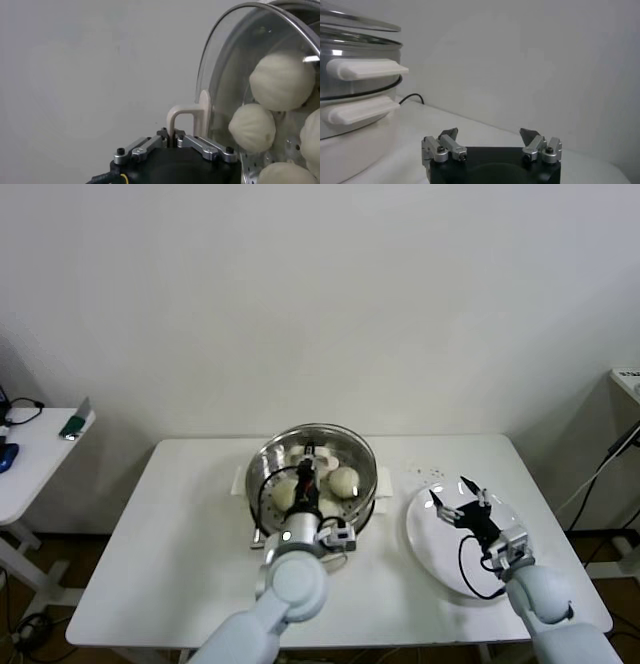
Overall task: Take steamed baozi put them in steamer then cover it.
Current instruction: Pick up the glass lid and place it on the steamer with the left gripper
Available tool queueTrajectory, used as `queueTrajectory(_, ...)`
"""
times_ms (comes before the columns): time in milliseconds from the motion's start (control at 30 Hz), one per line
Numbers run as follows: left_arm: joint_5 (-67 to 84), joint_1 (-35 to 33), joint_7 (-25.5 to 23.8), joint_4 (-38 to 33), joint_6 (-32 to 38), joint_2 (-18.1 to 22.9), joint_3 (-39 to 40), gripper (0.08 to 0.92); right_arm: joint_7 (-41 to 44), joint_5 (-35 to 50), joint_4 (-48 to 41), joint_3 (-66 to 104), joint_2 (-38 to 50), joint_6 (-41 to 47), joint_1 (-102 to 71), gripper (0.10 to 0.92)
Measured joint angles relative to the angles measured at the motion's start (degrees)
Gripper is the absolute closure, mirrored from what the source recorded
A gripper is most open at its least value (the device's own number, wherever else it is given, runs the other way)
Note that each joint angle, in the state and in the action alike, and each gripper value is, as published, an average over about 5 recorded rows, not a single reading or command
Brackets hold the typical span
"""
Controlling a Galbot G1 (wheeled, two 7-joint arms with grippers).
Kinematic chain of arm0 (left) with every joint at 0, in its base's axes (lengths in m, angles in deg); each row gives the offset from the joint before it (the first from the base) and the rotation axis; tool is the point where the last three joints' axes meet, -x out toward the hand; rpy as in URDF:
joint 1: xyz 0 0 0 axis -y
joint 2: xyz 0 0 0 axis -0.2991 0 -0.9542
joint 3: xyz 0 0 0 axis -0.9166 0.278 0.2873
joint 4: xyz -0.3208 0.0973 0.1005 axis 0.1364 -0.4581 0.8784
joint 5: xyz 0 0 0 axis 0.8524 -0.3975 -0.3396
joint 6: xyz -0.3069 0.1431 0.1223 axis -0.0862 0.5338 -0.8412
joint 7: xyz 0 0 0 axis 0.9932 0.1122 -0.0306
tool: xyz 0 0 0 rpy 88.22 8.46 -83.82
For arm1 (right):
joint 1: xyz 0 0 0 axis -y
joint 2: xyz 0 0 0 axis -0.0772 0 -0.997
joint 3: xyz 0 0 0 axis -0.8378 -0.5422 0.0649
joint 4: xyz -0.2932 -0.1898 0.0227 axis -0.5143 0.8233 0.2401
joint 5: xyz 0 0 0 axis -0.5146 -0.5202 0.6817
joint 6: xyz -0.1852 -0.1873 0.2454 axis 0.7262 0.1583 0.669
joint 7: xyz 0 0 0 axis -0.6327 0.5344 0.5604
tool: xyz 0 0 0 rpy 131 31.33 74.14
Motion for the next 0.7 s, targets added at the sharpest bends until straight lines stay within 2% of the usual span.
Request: queueTrajectory(700,-0.4,-0.1,0.6,2.1,0.0,0.6,0.7,0.853,0.2,-0.3,-0.5,0.3,0.5,-0.3,0.2,0.203)
